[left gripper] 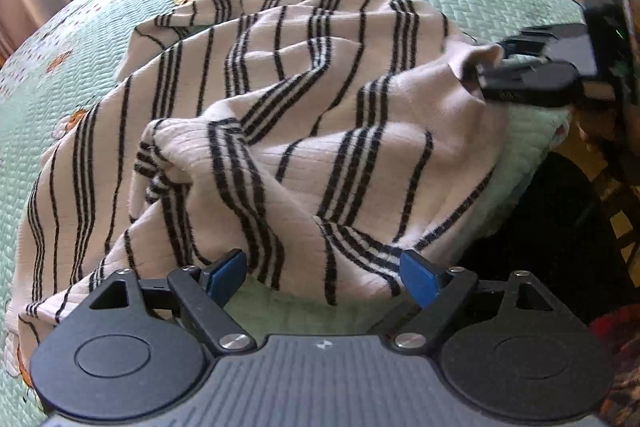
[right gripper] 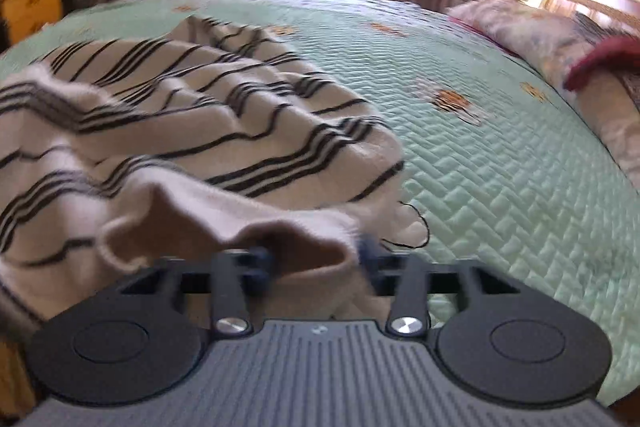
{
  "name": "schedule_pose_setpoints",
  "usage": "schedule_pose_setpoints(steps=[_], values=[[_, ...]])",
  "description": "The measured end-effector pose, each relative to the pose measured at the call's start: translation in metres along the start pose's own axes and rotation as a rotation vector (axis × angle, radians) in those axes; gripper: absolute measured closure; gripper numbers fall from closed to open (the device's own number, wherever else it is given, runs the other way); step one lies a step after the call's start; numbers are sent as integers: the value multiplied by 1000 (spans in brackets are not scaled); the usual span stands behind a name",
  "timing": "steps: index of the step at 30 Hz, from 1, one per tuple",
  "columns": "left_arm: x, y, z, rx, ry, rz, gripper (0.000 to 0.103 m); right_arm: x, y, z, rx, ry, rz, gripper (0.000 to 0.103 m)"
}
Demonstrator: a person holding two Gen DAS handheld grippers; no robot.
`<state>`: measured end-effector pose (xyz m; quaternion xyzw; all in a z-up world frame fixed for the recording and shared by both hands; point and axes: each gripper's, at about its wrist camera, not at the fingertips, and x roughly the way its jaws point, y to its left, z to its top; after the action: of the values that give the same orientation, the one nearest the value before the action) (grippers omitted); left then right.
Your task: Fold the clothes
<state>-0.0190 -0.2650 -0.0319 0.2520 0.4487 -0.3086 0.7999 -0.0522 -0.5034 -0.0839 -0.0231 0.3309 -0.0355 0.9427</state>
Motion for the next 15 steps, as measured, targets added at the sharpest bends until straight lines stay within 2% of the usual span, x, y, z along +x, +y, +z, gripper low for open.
schedule_pose_setpoints(steps=[2, 6, 9, 12, 15], values=[[-5, -13, -3, 75, -51, 29, 18, 1, -5, -2, 68, -26, 13, 85], [-11, -51, -8, 292, -167, 99, 18, -8, -38, 1, 395, -93, 116, 93], [-7, -77, -7, 425, -201, 76, 18, -12, -57, 4, 546, -124, 176, 93], [5, -90, 1, 457, -186, 29, 17, -14, -65, 9, 642, -149, 230, 93], [27, -93, 12, 449, -153, 62, 17, -16, -68, 17, 700, -179, 273, 94]])
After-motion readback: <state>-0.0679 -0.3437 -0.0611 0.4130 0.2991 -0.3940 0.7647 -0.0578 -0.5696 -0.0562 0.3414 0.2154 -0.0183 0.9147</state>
